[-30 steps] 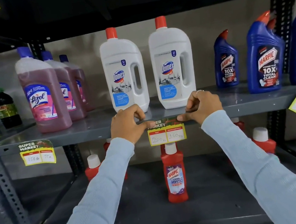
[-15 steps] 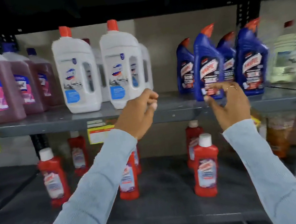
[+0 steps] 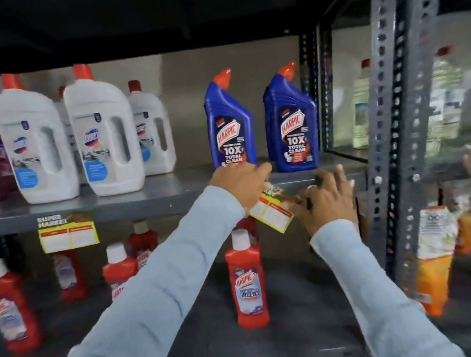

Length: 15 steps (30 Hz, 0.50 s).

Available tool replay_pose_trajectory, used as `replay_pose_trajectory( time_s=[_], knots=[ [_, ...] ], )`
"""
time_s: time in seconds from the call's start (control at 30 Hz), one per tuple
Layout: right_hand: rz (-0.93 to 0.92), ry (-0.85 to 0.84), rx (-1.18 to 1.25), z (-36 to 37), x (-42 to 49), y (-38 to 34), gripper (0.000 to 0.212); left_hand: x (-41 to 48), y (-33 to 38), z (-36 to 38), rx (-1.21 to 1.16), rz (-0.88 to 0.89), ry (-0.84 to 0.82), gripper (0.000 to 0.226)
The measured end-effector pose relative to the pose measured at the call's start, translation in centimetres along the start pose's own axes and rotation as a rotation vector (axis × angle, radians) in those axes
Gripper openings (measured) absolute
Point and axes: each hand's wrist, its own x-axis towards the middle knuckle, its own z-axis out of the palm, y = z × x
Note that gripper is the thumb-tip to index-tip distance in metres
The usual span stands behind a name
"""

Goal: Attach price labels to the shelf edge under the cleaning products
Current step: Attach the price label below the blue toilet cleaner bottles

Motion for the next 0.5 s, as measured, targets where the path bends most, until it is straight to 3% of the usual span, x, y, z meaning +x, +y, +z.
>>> replay_pose_trajectory(
  time_s=[0.1, 0.2, 0.3, 0.5],
  knots=[
    [0.003, -0.055, 0.135, -0.5, 0.9, 0.1, 0.033, 0.1, -0.1, 0.2, -0.02, -0.034, -0.012, 0.004],
    [0.023, -0.116, 0.258, -1.8, 1.7, 0.5, 0.025, -0.5, -0.5, 0.1, -0.129, -0.059, -0.037, 0.013],
    [0.023, -0.173, 0.427, -3.1, 2.0, 1.3, 0.018, -2.0, -1.1, 0.3, -0.392, -0.082, -0.032, 0.017],
    [-0.124, -0.142, 0.03, -2.8, 1.4, 1.3, 0.021, -4.8, 0.4, 3.9, -0.419, -0.114, 0.097, 0.014]
  ],
)
